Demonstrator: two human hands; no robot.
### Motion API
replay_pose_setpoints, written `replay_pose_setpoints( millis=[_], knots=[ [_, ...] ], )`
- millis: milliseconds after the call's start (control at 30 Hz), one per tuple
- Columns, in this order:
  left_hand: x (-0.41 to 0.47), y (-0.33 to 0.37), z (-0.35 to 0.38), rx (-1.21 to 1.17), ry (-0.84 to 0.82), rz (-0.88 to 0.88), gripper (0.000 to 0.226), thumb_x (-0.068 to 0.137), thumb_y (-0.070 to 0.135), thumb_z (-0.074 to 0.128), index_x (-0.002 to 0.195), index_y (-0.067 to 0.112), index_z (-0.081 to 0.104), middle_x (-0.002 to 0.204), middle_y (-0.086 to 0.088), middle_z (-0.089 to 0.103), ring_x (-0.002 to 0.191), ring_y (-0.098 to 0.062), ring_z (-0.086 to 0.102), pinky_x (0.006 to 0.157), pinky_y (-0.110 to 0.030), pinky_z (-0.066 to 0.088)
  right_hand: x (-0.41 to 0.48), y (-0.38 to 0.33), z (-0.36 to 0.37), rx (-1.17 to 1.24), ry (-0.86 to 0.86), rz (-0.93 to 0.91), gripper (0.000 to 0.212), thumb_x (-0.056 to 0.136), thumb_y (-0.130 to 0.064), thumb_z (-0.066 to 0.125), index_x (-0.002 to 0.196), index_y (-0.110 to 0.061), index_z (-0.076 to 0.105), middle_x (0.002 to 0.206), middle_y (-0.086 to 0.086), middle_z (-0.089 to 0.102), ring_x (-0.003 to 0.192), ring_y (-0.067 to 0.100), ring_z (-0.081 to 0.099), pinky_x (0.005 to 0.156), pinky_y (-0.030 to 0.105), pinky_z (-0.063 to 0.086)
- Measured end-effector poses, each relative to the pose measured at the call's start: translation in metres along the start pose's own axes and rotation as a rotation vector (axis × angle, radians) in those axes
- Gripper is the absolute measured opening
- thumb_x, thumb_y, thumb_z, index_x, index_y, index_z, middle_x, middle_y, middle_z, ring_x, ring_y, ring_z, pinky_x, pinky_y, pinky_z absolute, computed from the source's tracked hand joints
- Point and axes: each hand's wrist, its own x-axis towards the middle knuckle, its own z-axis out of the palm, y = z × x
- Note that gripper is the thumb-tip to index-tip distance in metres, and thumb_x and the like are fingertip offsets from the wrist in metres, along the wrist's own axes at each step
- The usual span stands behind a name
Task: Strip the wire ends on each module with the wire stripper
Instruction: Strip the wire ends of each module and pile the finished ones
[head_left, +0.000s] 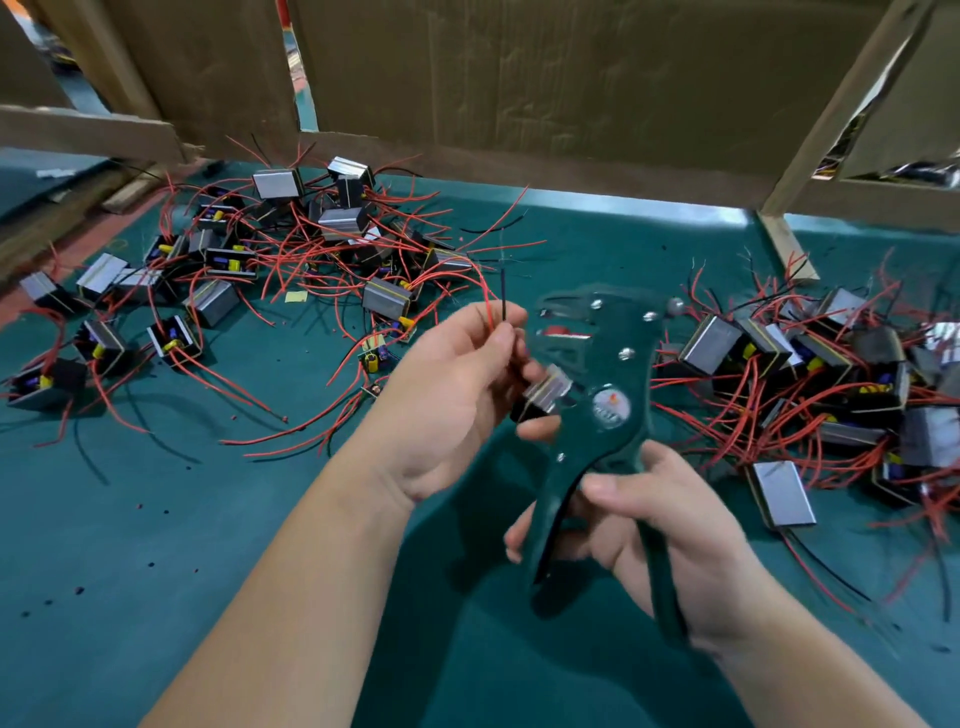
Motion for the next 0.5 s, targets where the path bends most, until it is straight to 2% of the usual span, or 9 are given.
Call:
replay_pose_setpoints(
  millis=[67,200,300,367,433,500],
  knots=[
    [0.001,-0.002,0.002,-0.044,-0.018,-0.028,0.013,0.100,0.003,0.031,0.102,0.009,0.043,0.070,-0.008,0.052,0.053,-0.011,0.052,0.041,-0.019,0.038,-0.002,0.003,0.000,-0.003,-0.009,0.013,0.056,0.061,-0.014,0.069,0.116,-0.005,0.066,0.085,0.028,0.065,0.069,0.042,0.065,0.069,0.058,0.052],
    [0.003,-0.003,0.002,-0.093,0.014,-0.035,0.013,0.097,0.003,0.037,0.101,0.009,0.048,0.084,-0.014,0.053,0.061,-0.014,0.062,0.048,-0.021,0.049,-0.002,0.000,-0.004,-0.011,0.022,-0.021,0.061,0.064,-0.014,0.068,0.125,-0.010,0.062,0.081,0.034,0.063,0.073,0.042,0.065,0.071,0.058,0.051],
    [0.004,-0.005,0.003,-0.136,0.015,-0.036,0.015,0.095,-0.003,0.039,0.094,0.006,0.052,0.075,-0.012,0.058,0.067,-0.018,0.067,0.053,-0.026,0.055,0.000,-0.003,-0.006,0.023,0.062,-0.052,0.058,0.063,-0.012,0.068,0.120,-0.008,0.064,0.082,0.031,0.062,0.071,0.043,0.064,0.069,0.059,0.051],
    [0.005,-0.005,0.002,-0.087,0.012,-0.015,0.024,0.087,-0.013,0.040,0.092,0.005,0.055,0.070,-0.009,0.064,0.076,-0.023,0.069,0.065,-0.030,0.060,0.000,-0.004,-0.007,0.028,0.095,-0.067,0.056,0.060,-0.011,0.069,0.115,-0.004,0.063,0.086,0.031,0.063,0.071,0.044,0.064,0.068,0.060,0.052],
    [0.005,-0.005,0.000,0.019,0.004,0.004,0.038,0.075,-0.021,0.039,0.094,0.005,0.058,0.075,-0.007,0.070,0.085,-0.024,0.069,0.081,-0.032,0.056,-0.001,-0.006,-0.009,0.003,0.127,-0.094,0.048,0.058,-0.011,0.069,0.105,-0.002,0.065,0.087,0.032,0.065,0.071,0.045,0.064,0.068,0.059,0.053],
    [0.004,-0.006,-0.001,0.145,-0.010,0.028,0.050,0.071,-0.025,0.033,0.096,0.008,0.061,0.083,-0.004,0.072,0.089,-0.021,0.068,0.086,-0.027,0.054,-0.001,-0.009,-0.011,-0.019,0.158,-0.137,0.039,0.056,-0.007,0.069,0.096,-0.004,0.069,0.081,0.033,0.065,0.071,0.044,0.065,0.065,0.056,0.054]
  ],
)
